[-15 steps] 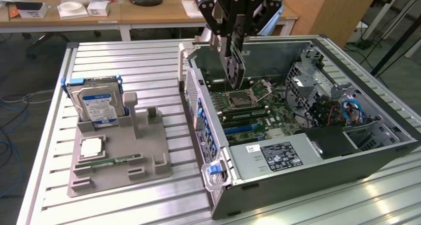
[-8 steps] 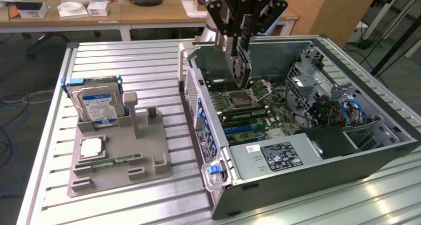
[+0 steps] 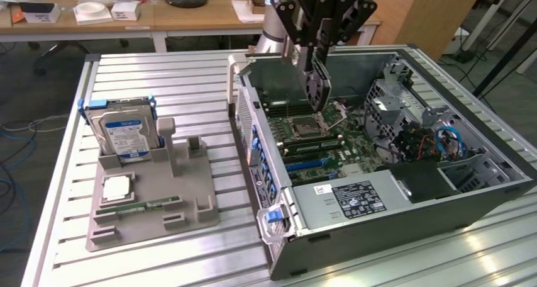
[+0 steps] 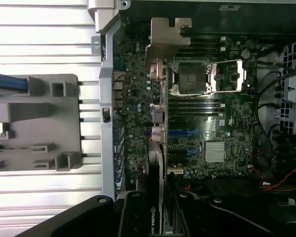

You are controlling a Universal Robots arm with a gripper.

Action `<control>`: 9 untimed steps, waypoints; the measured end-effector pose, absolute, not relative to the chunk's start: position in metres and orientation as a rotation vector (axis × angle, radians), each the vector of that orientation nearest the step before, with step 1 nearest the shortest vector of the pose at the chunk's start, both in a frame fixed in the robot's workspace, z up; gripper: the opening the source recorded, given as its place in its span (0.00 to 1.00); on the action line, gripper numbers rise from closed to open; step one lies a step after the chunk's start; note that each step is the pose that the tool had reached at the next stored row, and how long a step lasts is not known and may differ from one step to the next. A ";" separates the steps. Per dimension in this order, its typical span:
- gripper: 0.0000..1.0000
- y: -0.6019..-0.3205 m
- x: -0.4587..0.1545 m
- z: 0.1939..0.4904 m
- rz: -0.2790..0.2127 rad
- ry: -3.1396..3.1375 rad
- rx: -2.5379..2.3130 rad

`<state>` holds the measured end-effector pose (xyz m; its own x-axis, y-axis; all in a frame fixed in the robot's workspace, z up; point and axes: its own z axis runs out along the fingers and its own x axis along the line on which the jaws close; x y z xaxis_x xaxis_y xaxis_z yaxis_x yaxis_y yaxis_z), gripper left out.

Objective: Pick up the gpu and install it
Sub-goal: 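Pick up the gpu and move the gpu toward the slot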

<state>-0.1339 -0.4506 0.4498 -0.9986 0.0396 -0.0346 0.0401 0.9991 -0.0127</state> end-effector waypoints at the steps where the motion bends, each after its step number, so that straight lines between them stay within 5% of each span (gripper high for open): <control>1: 0.26 -0.451 -0.132 0.450 -0.021 3.107 0.062; 9: 0.26 -0.451 -0.118 0.450 -0.021 3.107 0.061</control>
